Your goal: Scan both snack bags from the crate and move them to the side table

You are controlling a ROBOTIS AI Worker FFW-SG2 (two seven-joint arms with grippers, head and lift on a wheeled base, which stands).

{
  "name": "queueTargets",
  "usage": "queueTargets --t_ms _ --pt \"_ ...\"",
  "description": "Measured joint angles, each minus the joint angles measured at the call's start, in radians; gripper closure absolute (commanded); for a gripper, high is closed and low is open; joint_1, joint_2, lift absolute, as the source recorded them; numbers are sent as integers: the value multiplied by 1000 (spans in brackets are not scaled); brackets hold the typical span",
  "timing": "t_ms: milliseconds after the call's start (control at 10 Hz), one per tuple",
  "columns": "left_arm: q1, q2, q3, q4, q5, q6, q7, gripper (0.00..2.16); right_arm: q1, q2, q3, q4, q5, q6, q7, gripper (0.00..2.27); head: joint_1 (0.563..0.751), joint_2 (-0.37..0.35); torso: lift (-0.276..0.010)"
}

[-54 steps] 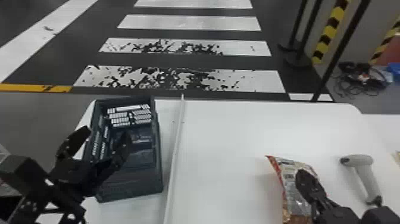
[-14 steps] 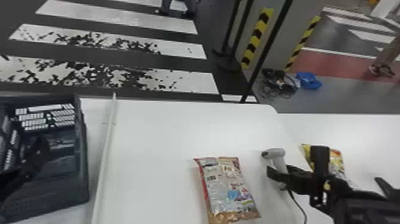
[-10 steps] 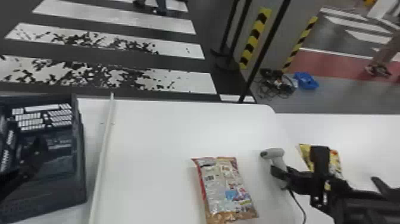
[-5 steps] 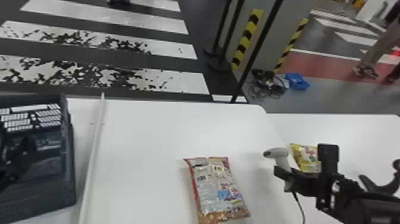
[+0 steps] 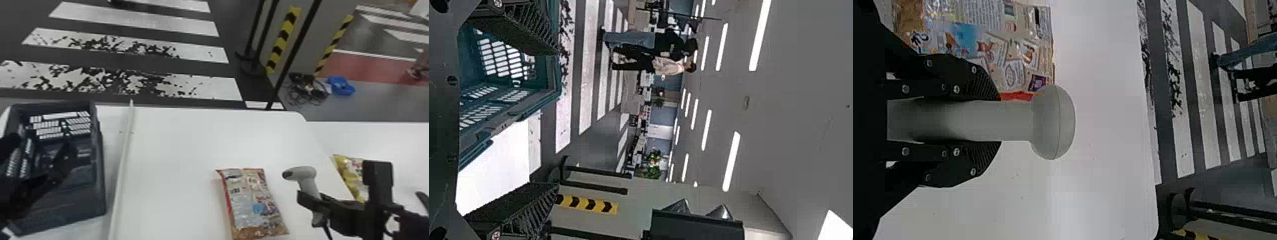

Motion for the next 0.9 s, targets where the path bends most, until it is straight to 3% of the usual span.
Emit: queueTargets --t_ms 200,400,600,900 --pt "-6 11 -8 2 2 0 3 53 60 108 56 -126 7 18 -15 2240 695 -136 -95" --pt "-12 18 -13 3 11 -4 3 53 116 174 167 -209 55 27 -20 2240 695 -38 -95" --pt "-13 20 -15 1 12 -7 3 53 147 186 283 -229 127 8 -25 2240 695 20 -95" --pt "-3 22 -15 -4 12 -16 1 53 146 176 340 -172 175 -104 -28 2240 695 43 -95"
